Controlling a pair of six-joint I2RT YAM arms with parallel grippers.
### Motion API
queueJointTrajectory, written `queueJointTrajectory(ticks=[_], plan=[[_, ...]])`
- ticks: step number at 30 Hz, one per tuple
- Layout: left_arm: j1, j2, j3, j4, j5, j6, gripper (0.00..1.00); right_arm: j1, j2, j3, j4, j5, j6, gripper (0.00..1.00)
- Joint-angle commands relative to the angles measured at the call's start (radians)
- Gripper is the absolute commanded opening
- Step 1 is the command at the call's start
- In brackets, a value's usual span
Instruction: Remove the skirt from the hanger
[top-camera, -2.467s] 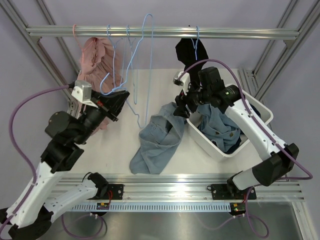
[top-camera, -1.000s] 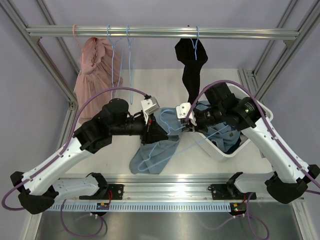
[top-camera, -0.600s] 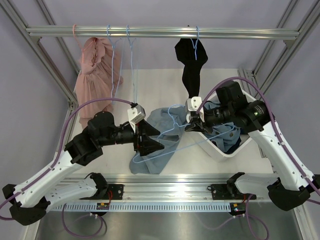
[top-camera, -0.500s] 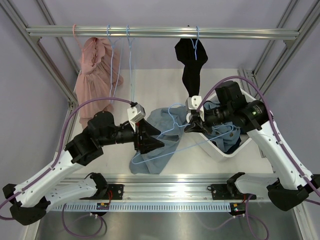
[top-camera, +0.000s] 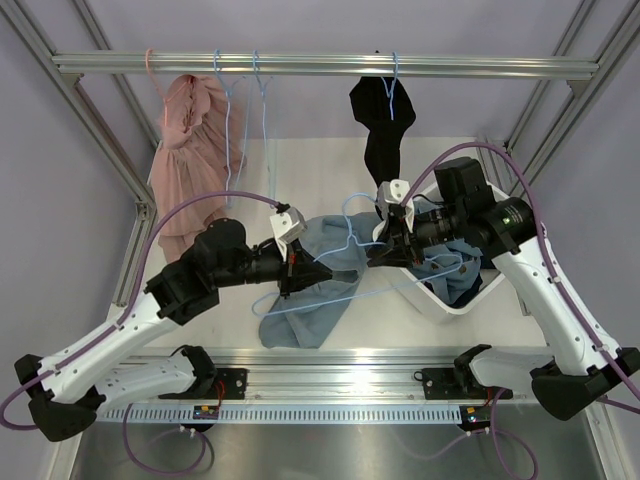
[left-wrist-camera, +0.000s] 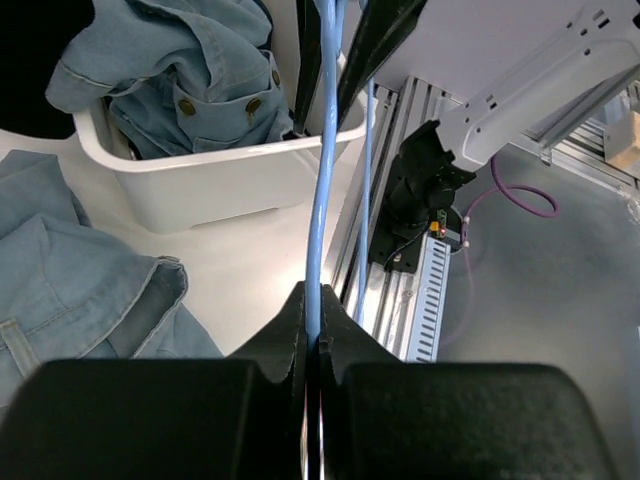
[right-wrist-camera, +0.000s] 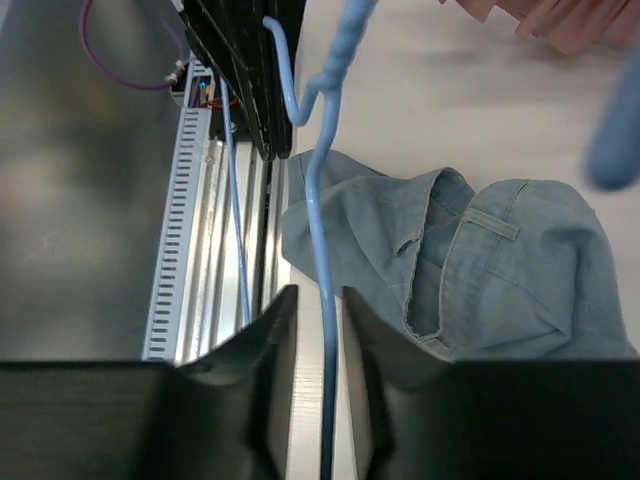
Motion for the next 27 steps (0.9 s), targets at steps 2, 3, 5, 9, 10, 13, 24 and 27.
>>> queueJointTrajectory(ticks=[2, 3, 5, 9, 10, 13, 24, 27], plan=[[-0.005, -0.039, 0.048, 0.024, -0.101, 0.013, 0.00, -0.016, -0.016, -0.018, 0.060, -0.001, 0.060, 0.44], [-0.005, -0.047, 0.052, 0.018, -0.112, 0.013, 0.00, -0.023, -0.025, -0.021, 0.080, 0.014, 0.071, 0.52], [-0.005, -0.072, 0.065, -0.033, -0.143, 0.022, 0.00, -0.039, -0.059, -0.025, 0.101, 0.074, 0.111, 0.82], [-0.005, -0.107, 0.121, -0.186, -0.212, 0.042, 0.00, -0.100, -0.146, -0.010, 0.170, 0.222, 0.187, 0.99], [-0.005, -0.125, 0.146, -0.246, -0.226, 0.048, 0.00, -0.146, -0.161, -0.004, 0.177, 0.241, 0.194, 1.00], [-0.005, -0.150, 0.210, -0.358, -0.285, 0.064, 0.00, -0.235, -0.229, -0.022, 0.236, 0.260, 0.243, 0.99], [-0.003, -0.058, 0.439, -0.561, -0.572, 0.075, 0.00, -0.420, -0.353, -0.289, 0.443, 0.186, 0.414, 0.99], [-0.003, 0.031, 0.485, -0.542, -0.672, 0.068, 0.00, -0.480, -0.371, -0.369, 0.505, 0.148, 0.462, 0.99]])
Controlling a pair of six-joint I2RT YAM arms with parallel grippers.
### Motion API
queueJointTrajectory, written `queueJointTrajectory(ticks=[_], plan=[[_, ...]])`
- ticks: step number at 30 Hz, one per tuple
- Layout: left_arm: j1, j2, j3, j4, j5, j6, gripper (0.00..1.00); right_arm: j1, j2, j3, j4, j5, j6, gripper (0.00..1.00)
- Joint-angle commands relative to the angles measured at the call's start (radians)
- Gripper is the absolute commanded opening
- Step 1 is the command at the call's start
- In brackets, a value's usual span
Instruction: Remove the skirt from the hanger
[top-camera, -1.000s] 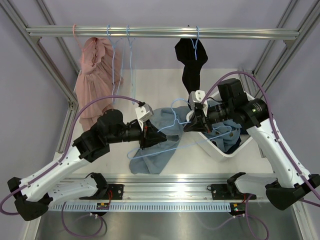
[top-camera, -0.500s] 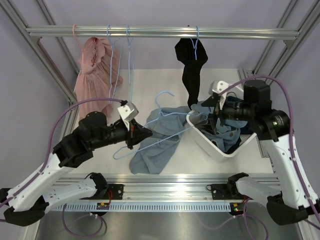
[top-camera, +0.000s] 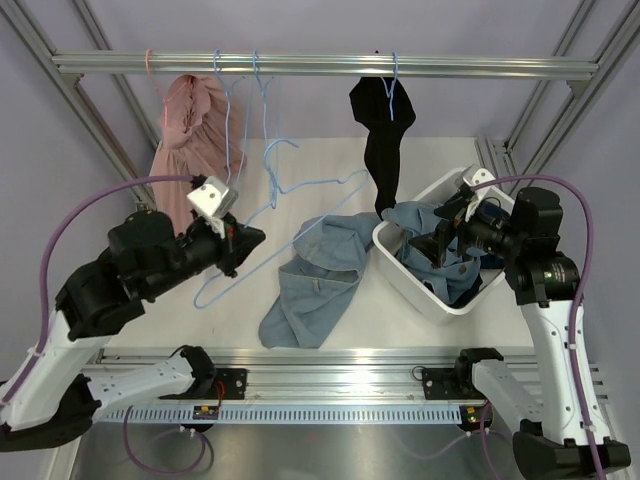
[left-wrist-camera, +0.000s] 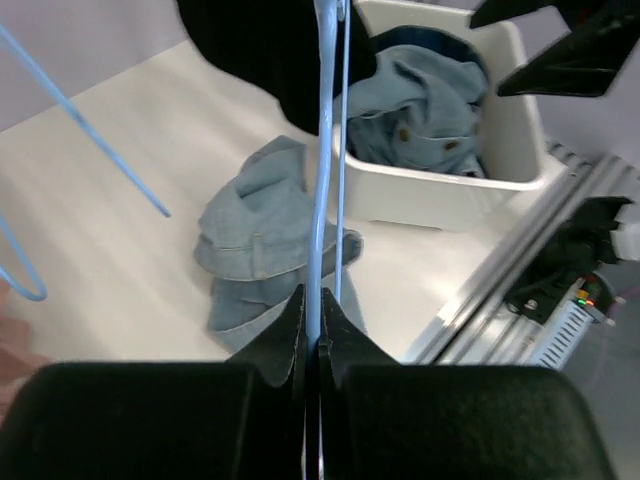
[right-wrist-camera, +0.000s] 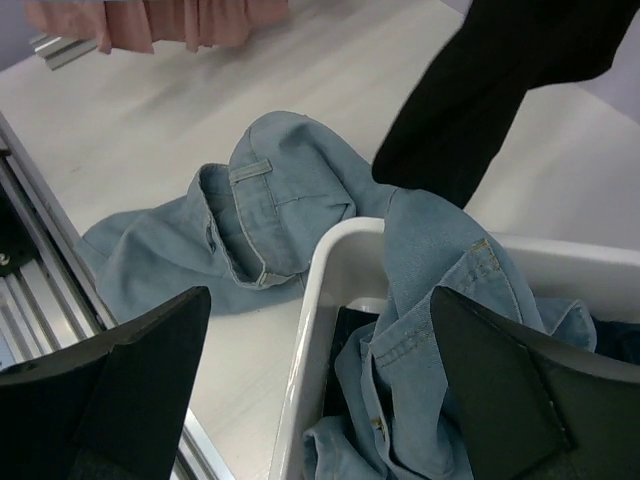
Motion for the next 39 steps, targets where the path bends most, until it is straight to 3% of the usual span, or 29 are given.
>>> queueJointTrajectory(ticks=[1, 9, 15, 26, 39], plan=[[-0.001, 0.132, 0.063, 0.001, -0.190, -0.002, 0.00, -0.056, -0.022, -0.083, 0.141, -0.066, 0.109, 0.99], [0.094, 0.417, 0.282, 0.058, -0.310, 0.029, 0.00, -0.159, -0.059, -0.190, 0.215, -0.156, 0.146, 0.99], [0.132, 0.549, 0.397, 0.196, -0.307, 0.060, 0.00, -0.165, -0.058, -0.205, 0.211, -0.162, 0.129, 0.99], [0.272, 0.827, 0.670, 0.158, -0.260, -0.003, 0.00, -0.172, -0.067, -0.214, 0.208, -0.176, 0.127, 0.99], [0.323, 0.832, 0.579, 0.195, -0.143, -0.071, 0.00, -0.185, -0.073, -0.216, 0.200, -0.190, 0.120, 0.99]])
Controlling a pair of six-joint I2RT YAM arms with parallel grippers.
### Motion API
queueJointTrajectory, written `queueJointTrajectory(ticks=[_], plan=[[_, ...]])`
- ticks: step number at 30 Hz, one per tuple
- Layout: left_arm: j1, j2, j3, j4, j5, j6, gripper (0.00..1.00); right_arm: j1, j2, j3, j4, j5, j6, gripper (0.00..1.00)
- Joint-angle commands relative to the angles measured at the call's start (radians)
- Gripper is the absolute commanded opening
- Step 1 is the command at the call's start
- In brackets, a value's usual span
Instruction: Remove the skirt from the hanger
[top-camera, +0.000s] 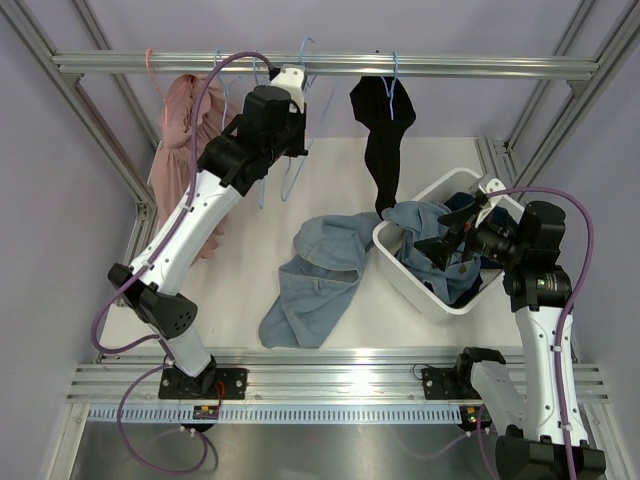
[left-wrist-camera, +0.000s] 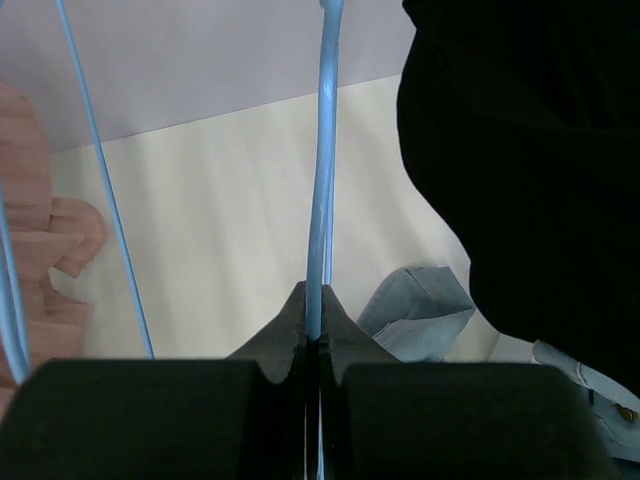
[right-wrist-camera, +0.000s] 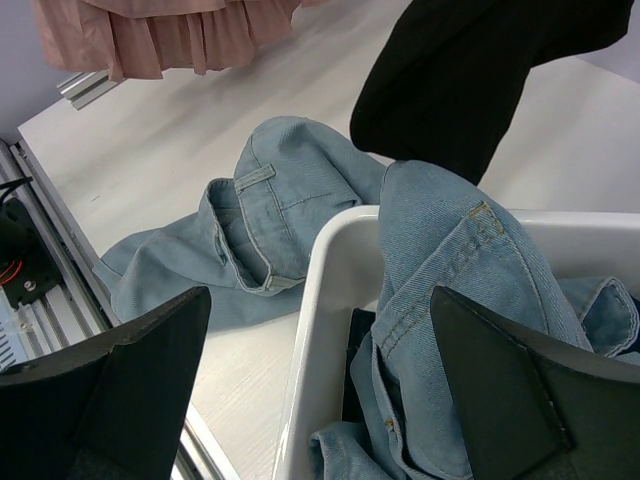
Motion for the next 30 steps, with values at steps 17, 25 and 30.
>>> queueJointTrajectory(ticks=[17, 25, 30], plan=[[0.010, -0.154, -0.149, 0.109, 0.127, -0.053, 0.60, -0.013, -0.012, 0.001, -0.009, -0.068, -0.052, 0.99], [0.009, -0.361, -0.363, 0.241, 0.350, 0.008, 0.94, -0.016, -0.015, 0.017, -0.172, -0.227, -0.295, 1.00], [0.007, -0.586, -0.568, 0.281, 0.458, 0.151, 0.99, -0.018, -0.015, 0.026, -0.275, -0.296, -0.432, 0.99]])
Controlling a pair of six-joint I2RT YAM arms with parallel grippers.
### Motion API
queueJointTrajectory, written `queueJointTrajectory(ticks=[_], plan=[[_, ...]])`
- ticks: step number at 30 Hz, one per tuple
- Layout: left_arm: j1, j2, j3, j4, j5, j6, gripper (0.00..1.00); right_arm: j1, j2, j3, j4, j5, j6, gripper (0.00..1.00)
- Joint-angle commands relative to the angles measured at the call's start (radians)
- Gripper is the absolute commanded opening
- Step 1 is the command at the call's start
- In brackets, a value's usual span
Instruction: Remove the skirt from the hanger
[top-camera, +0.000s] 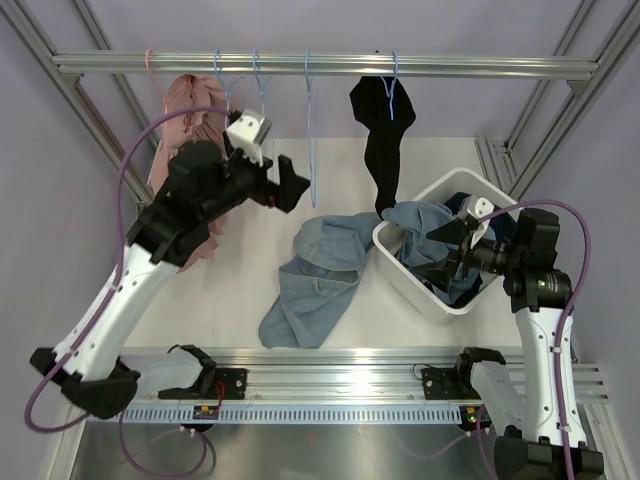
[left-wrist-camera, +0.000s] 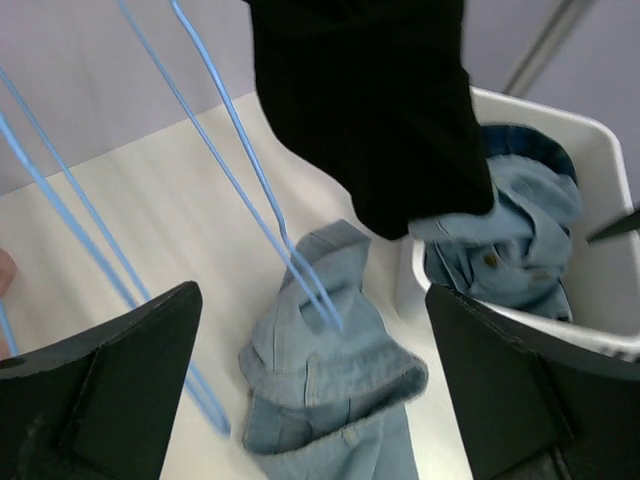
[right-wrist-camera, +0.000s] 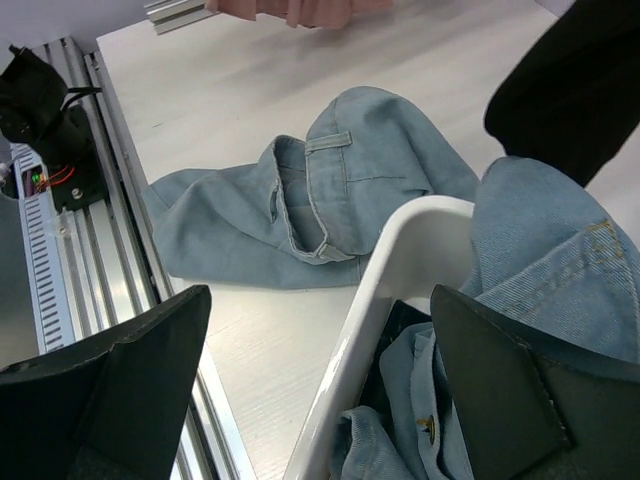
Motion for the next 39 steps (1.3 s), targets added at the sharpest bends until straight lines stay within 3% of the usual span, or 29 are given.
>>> queueJointTrajectory(ticks=[1, 9, 17, 26, 33, 39], plan=[[0.001, -0.147, -0.105, 0.065, 0.128, 0.121, 0.99, -0.006, -0.010, 0.031, -0.098, -0.100, -0.158, 0.99], [0.001, -0.457, -0.401, -0.018, 0.223, 0.121, 0.99, -0.006, 0.009, 0.029, -0.135, -0.109, -0.206, 1.00], [0.000, -0.586, -0.662, -0.002, 0.272, 0.036, 0.99, -0.006, 0.024, 0.026, -0.131, -0.098, -0.206, 1.00], [-0.069, -0.536, -0.851, 0.195, 0.168, -0.066, 0.99, -0.006, 0.039, 0.021, -0.125, -0.089, -0.203, 1.00], [-0.207, -0.410, -0.879, 0.349, -0.062, -0.081, 0.99, -0.006, 0.050, 0.026, -0.132, -0.083, -0.208, 0.99], [-0.252, -0.319, -0.880, 0.455, -0.137, -0.070, 0.99, -0.006, 0.047, 0.027, -0.134, -0.092, -0.208, 0.99]])
